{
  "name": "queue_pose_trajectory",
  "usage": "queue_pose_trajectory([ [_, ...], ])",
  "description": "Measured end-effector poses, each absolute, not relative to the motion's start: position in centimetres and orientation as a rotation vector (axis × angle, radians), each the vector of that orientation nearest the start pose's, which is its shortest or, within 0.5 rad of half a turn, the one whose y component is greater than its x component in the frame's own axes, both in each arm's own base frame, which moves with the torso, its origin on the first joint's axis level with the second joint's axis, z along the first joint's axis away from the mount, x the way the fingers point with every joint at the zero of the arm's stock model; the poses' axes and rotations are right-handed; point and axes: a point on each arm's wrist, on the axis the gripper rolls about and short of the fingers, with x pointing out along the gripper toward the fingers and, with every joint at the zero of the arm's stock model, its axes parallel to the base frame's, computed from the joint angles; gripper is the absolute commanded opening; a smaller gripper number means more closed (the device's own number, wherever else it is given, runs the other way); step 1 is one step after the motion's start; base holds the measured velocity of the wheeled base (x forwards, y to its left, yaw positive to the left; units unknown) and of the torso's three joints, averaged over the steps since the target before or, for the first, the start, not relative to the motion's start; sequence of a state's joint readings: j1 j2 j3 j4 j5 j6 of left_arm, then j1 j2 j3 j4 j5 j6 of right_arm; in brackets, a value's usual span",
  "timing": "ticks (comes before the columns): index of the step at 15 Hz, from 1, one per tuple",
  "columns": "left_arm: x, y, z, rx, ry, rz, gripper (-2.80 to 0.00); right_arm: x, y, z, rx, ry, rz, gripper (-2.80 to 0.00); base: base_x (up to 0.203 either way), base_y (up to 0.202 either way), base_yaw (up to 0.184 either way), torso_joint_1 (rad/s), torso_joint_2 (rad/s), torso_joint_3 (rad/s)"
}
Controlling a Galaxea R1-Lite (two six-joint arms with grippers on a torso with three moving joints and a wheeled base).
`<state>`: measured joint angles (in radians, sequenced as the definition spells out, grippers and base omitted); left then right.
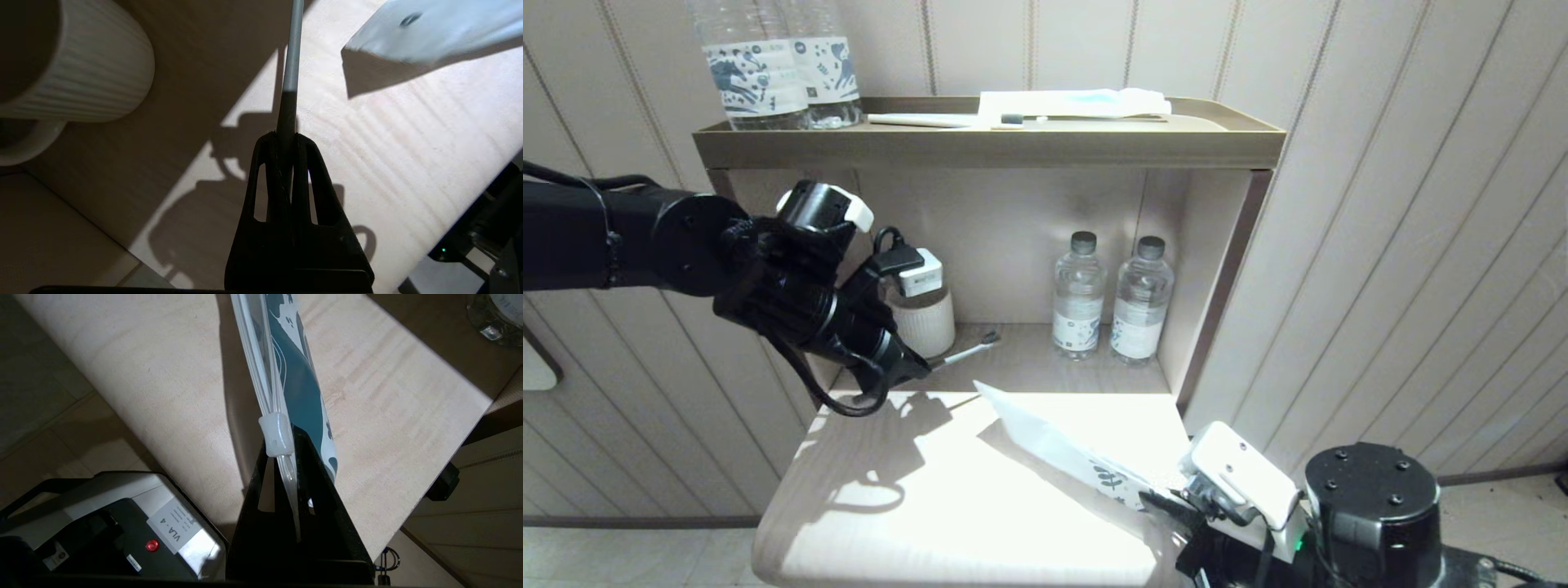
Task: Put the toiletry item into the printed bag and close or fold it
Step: Place the toothbrush in the storage bag
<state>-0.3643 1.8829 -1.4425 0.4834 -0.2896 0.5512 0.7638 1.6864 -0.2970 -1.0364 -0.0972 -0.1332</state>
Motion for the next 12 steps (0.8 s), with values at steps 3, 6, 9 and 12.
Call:
queue_pose_trajectory([
  [3, 32.5, -12.5, 17.8, 0.513, 0.792, -0.846, -2.8, 17.4, 16.3, 10.2, -0.27, 0.266, 0.681, -2.8, 0.0, 0.0, 0.0, 0.0, 0.0, 0.0],
  [6, 32.4, -13.6, 16.8, 0.511, 0.814, -0.869, -2.8, 17.5, 16.4, 9.8, -0.276, 0.279, 0.681, -2.8, 0.0, 0.0, 0.0, 0.0, 0.0, 0.0],
  [9, 31.8, -15.4, 16.5, 0.523, 0.815, -0.904, -2.8, 17.8, 16.7, 9.5, -0.279, 0.286, 0.682, -2.8, 0.0, 0.0, 0.0, 0.0, 0.0, 0.0],
  [12, 30.9, -17.3, 16.7, 0.559, 0.8, -0.927, -2.8, 18.2, 17.1, 9.4, -0.279, 0.287, 0.683, -2.8, 0.0, 0.0, 0.0, 0.0, 0.0, 0.0],
])
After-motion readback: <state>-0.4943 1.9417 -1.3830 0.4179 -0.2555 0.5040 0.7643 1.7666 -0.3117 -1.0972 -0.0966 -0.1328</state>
